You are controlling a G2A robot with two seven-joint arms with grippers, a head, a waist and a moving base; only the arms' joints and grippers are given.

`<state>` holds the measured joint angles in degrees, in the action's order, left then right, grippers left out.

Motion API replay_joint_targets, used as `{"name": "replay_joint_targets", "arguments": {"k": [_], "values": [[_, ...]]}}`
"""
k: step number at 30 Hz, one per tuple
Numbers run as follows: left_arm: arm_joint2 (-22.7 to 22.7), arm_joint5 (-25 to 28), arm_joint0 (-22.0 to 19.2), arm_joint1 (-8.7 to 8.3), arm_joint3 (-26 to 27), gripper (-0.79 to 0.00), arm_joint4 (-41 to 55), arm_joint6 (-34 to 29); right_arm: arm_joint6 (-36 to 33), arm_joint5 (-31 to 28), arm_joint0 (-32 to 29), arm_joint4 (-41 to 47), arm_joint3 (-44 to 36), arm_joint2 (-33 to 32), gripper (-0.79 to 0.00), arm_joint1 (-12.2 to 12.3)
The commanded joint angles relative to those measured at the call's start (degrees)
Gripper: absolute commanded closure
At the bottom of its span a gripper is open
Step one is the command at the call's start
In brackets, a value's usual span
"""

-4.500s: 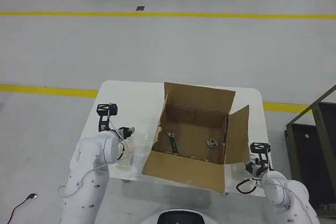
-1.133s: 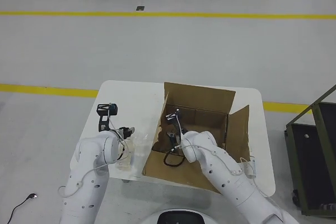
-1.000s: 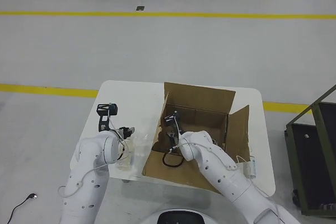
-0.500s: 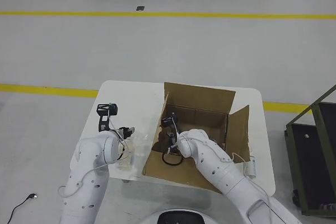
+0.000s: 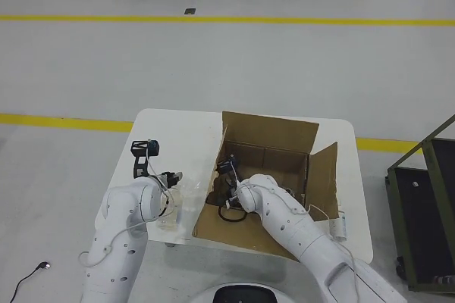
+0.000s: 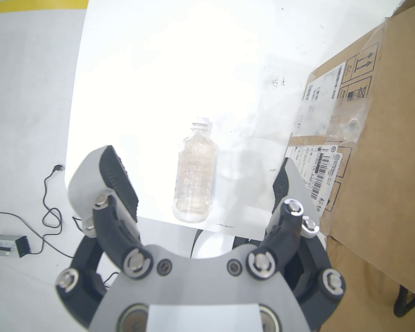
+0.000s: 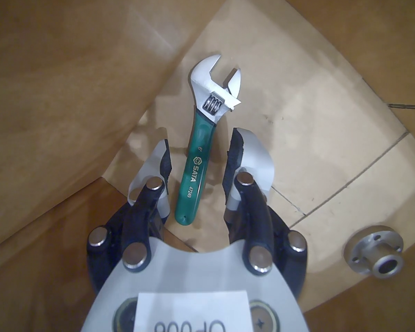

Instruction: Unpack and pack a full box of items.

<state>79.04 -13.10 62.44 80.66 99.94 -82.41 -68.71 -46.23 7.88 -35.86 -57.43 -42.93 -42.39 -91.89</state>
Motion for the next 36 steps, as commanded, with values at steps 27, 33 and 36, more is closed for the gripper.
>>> {"name": "replay_joint_targets", "arguments": {"k": [27, 33, 36], "values": [[0.0, 0.0, 0.0, 0.0, 0.0, -0.785, 0.0, 0.0, 1.9, 0.8, 4.1, 0.6, 11.4, 2.1, 0.0, -5.0], [0.0, 0.0, 0.0, 0.0, 0.0, -0.785, 0.0, 0.0, 2.8, 1.3, 4.3, 0.8, 12.4, 1.2, 0.0, -5.1], [0.0, 0.0, 0.0, 0.0, 0.0, -0.785, 0.0, 0.0, 3.5, 1.5, 4.1, 0.8, 12.0, 0.5, 0.0, -4.9]]}}
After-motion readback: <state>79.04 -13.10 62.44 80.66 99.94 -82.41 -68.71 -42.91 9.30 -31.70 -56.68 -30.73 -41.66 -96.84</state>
